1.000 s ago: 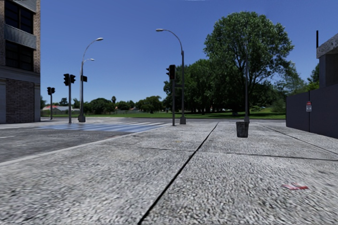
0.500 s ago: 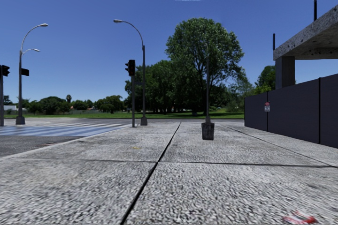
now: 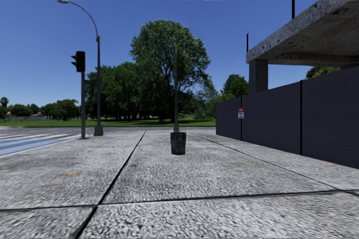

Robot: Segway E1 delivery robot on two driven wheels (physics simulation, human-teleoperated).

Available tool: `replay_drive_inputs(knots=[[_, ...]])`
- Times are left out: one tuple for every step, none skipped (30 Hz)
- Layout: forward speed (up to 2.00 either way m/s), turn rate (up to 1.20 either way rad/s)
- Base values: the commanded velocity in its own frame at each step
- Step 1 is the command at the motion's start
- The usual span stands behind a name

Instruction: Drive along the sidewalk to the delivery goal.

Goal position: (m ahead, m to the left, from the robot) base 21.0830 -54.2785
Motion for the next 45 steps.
replay_drive_inputs(knots=[[2.00, -0.61], [2.00, -0.61], [2.00, -0.61], [2.00, -0.61], [2.00, -0.61], [2.00, -0.61], [2.00, -0.61], [2.00, -0.61], [2.00, -0.61], [2.00, -0.61], [2.00, -0.61], [2.00, -0.61], [2.00, -0.61], [2.00, -0.61], [2.00, -0.61], [2.00, -0.61], [2.00, -0.61], [2.00, -0.61], [2.00, -0.60], [2.00, -0.59], [2.00, -0.57], [2.00, -0.54], [2.00, -0.54], [2.00, -0.53], [2.00, -0.45], [2.00, -0.36], [2.00, -0.19], [2.00, -0.11], [2.00, 0.00], [2.00, 0.00], [2.00, 0.00], [2.00, 0.00], [2.00, 0.00], [2.00, 0.00], [2.00, 0.00], [2.00, 0.00], [2.00, 0.00], [2.00, 0.00], [2.00, 0.07], [2.00, 0.33], [2.00, 0.45], [2.00, 0.53], [2.00, 0.56], [2.00, 0.56], [2.00, 0.56]])
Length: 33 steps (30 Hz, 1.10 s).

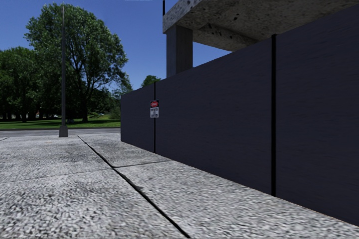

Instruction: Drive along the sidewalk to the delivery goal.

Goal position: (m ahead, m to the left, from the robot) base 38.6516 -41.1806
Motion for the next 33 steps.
replay_drive_inputs(knots=[[2.00, 0.56], [2.00, 0.56], [2.00, 0.56], [2.00, 0.56], [2.00, 0.56], [2.00, 0.57], [2.00, 0.60], [2.00, 0.63], [2.00, 0.63], [2.00, 0.63], [2.00, 0.63], [2.00, 0.63], [2.00, 0.63], [2.00, 0.63], [2.00, 0.63], [2.00, 0.63], [2.00, 0.63], [2.00, 0.63], [2.00, 0.63], [2.00, 0.63], [2.00, 0.63], [2.00, 0.63], [2.00, 0.60], [2.00, 0.59], [2.00, 0.59], [2.00, 0.59], [2.00, 0.58], [2.00, 0.58], [2.00, 0.58], [2.00, 0.58], [2.00, 0.58], [2.00, 0.58], [2.00, 0.58]])
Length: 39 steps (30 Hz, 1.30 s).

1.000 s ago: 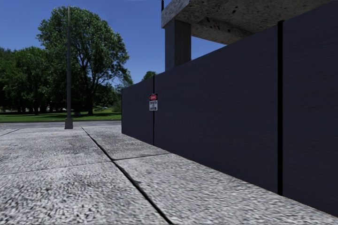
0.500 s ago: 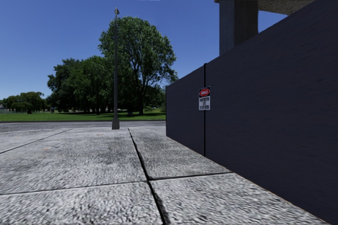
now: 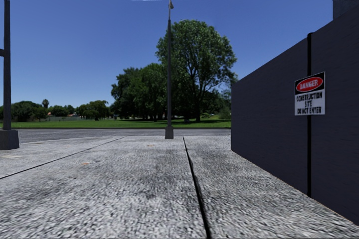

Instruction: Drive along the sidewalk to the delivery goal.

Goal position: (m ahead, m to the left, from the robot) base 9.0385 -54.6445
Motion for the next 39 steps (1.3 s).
replay_drive_inputs(knots=[[2.00, 0.58], [2.00, 0.58], [2.00, 0.57], [2.00, 0.45], [2.00, 0.00], [2.00, 0.00], [2.00, 0.00], [2.00, 0.00], [2.00, 0.00], [2.00, 0.00], [2.00, 0.00], [2.00, 0.00], [2.00, 0.00], [2.00, 0.00], [2.00, 0.00], [2.00, 0.00], [2.00, 0.00], [2.00, 0.00], [2.00, 0.00], [2.00, 0.00], [2.00, 0.00], [2.00, 0.00], [2.00, 0.00], [2.00, 0.00], [2.00, 0.00], [2.00, 0.00], [2.00, 0.00], [2.00, 0.00], [2.00, 0.00], [2.00, 0.00], [2.00, 0.00], [2.00, 0.00], [2.00, 0.00], [2.00, 0.00], [2.00, 0.00], [2.00, 0.00], [2.00, 0.00], [2.00, 0.00], [2.00, 0.00]])
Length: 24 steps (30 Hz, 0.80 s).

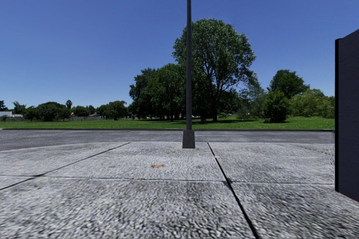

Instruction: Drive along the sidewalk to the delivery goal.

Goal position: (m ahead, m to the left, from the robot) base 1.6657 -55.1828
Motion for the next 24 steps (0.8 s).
replay_drive_inputs(knots=[[2.00, 0.00], [2.00, 0.00], [2.00, 0.00], [2.00, 0.00], [2.00, -0.02], [2.00, -0.17], [2.00, -0.28], [2.00, -0.33], [1.27, -0.48], [1.27, -0.51], [1.27, -0.52], [1.27, -0.52], [1.27, -0.52], [1.27, -0.52], [1.27, -0.52], [1.27, -0.53], [1.27, -0.57], [1.28, -0.58], [1.28, -0.59], [1.30, -0.59], [1.33, -0.59], [1.34, -0.59], [1.35, -0.59], [1.35, -0.59]])
